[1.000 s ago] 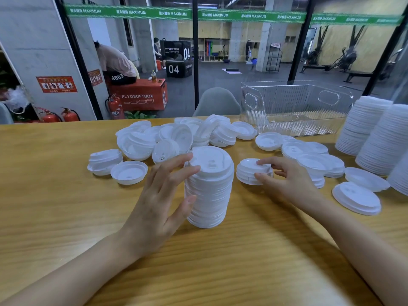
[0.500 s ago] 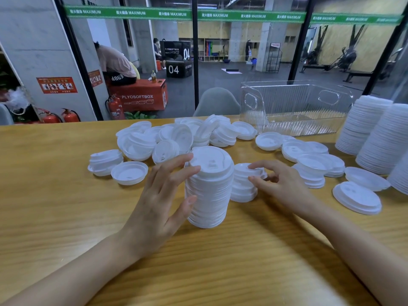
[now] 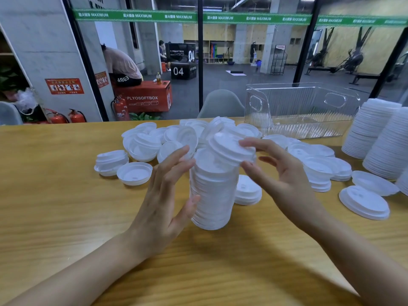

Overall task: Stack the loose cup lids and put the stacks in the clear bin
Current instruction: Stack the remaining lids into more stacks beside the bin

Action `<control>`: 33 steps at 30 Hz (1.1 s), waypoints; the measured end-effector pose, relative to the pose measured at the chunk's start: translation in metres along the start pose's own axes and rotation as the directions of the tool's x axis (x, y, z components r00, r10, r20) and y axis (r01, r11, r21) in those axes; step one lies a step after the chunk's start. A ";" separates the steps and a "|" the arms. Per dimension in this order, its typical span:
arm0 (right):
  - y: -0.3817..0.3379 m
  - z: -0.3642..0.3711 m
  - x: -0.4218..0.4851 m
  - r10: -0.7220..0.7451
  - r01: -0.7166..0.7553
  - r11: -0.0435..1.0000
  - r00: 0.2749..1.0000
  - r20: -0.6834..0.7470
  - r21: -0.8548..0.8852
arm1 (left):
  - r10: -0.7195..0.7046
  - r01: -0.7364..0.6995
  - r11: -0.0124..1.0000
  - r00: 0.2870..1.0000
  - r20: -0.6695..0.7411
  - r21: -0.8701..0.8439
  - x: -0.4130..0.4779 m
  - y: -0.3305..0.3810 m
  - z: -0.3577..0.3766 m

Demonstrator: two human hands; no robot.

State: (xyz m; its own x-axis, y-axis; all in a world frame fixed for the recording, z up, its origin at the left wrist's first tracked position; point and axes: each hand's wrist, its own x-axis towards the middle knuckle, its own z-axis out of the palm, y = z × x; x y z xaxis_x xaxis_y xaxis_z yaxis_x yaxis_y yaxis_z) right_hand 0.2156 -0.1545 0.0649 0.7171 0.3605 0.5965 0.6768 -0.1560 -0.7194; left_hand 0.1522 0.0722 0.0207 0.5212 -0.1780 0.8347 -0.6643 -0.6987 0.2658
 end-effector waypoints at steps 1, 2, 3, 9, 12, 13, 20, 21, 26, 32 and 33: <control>-0.002 0.003 0.000 -0.019 0.020 1.000 1.000 0.024 -0.008 | -0.001 0.001 1.000 1.000 -0.005 0.003 0.000 0.000 0.000; -0.003 0.006 0.000 -0.035 0.036 0.999 0.998 0.046 -0.018 | 0.000 0.000 1.000 1.000 -0.008 0.011 0.000 -0.001 0.000; -0.003 0.009 0.001 -0.050 0.052 0.998 0.997 0.064 -0.031 | 0.000 0.000 1.000 1.000 -0.008 0.020 0.000 -0.001 0.000; -0.002 0.014 -0.001 -0.080 0.088 0.993 0.992 0.097 -0.079 | -0.006 0.004 0.999 1.000 0.028 0.048 0.000 -0.001 0.000; -0.001 0.016 -0.001 -0.090 0.099 0.991 0.992 0.092 -0.093 | -0.002 -0.002 0.996 0.999 0.045 0.085 -0.001 -0.001 -0.001; -0.001 0.016 -0.001 -0.093 0.102 0.990 0.992 0.088 -0.099 | -0.003 -0.002 0.996 0.999 0.051 0.094 -0.001 -0.001 -0.001; 0.001 0.019 0.000 -0.092 0.098 0.991 0.993 0.069 -0.094 | -0.022 0.016 0.994 0.998 0.059 0.105 0.000 0.000 -0.001; 0.002 0.019 0.000 -0.091 0.097 0.991 0.993 0.071 -0.096 | -0.027 0.022 0.995 0.998 0.057 0.102 0.000 0.000 -0.001; 0.003 0.019 -0.001 -0.101 0.112 0.985 0.991 0.088 -0.131 | -0.035 0.030 0.994 0.998 0.049 0.106 -0.001 0.000 -0.001; 0.018 -0.003 -0.001 -0.081 0.090 0.987 0.994 0.068 -0.133 | -0.036 0.030 0.994 0.997 0.064 0.101 -0.001 0.000 -0.002; 0.027 -0.009 -0.002 -0.081 0.093 0.978 0.994 0.072 -0.187 | -0.037 0.030 0.994 0.997 0.065 0.101 -0.001 0.000 -0.002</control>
State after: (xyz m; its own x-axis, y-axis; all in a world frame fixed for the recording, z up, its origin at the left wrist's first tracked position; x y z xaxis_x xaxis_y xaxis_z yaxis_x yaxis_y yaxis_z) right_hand 0.2335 -0.1677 0.0478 0.6464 0.4370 0.6254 0.7596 -0.2908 -0.5818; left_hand 0.1507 0.0735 0.0210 0.5788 -0.1970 0.7913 -0.5909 -0.7700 0.2405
